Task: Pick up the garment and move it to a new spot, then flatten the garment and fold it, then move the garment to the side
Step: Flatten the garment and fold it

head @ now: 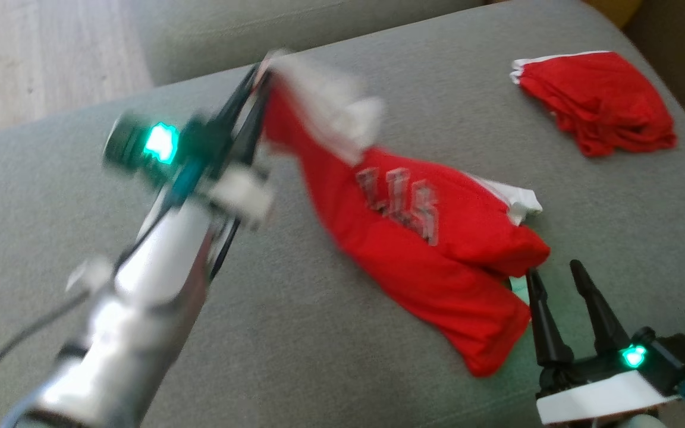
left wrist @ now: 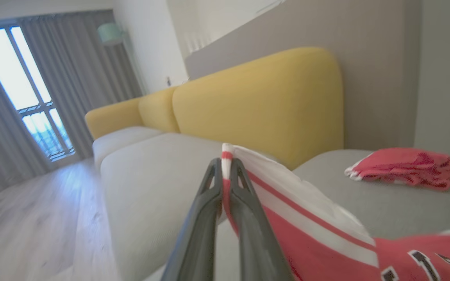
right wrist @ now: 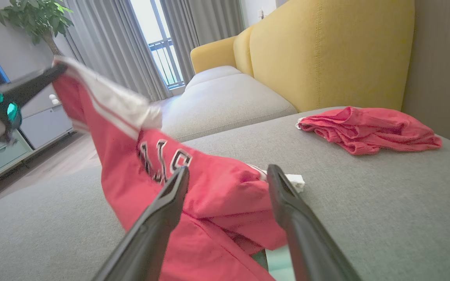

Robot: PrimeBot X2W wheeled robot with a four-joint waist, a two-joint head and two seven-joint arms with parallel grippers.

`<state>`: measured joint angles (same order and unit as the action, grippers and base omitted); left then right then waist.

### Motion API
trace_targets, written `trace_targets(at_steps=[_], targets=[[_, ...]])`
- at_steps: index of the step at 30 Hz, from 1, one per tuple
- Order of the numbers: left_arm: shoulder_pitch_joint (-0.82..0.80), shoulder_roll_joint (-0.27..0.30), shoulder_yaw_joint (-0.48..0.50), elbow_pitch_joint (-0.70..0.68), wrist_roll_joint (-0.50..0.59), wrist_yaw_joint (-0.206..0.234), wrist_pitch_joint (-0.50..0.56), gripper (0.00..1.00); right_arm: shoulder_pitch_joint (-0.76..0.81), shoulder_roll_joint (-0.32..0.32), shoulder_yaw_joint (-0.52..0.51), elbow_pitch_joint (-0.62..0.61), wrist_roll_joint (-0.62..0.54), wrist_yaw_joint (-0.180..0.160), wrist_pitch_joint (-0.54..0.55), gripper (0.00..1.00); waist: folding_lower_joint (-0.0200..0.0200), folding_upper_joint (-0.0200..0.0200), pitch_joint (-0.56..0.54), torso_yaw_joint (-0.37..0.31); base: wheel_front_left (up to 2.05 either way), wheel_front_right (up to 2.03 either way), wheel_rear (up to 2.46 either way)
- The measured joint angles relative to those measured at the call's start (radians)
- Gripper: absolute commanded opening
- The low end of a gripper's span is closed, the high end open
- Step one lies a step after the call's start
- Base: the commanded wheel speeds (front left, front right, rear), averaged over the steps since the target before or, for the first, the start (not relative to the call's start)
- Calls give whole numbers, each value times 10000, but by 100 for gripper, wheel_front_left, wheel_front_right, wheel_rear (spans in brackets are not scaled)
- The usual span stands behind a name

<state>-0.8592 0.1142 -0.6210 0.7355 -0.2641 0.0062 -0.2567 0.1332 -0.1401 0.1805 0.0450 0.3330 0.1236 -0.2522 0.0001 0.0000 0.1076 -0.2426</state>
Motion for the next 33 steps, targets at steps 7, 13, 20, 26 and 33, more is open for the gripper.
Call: trace_targets(at_steps=[7,13,20,26,33], targets=[[2665,991,926,-1319,-192,844,0,0,-55,-50,-284,-79,-4,0,0,100,0,0,289,539,0,0,0],[4789,1687,1737,-2345,-190,1595,0,8,-55,-54,-290,-94,-75,0,0,100,-2,0,335,844,0,0,0],[4362,2059,1465,-3603,213,1212,69,100,-65,-54,-219,-105,-77,0,0,100,-2,0,465,865,0,0,0],[1374,1801,-255,-4324,537,-1011,1444,100,-421,-59,2,-140,-75,0,0,100,-1,0,869,503,0,0,0],[-1387,1273,-4637,-3202,-2165,-1388,3574,100,-1230,-50,297,-148,17,0,-2,100,0,0,1600,-345,0,0,0]])
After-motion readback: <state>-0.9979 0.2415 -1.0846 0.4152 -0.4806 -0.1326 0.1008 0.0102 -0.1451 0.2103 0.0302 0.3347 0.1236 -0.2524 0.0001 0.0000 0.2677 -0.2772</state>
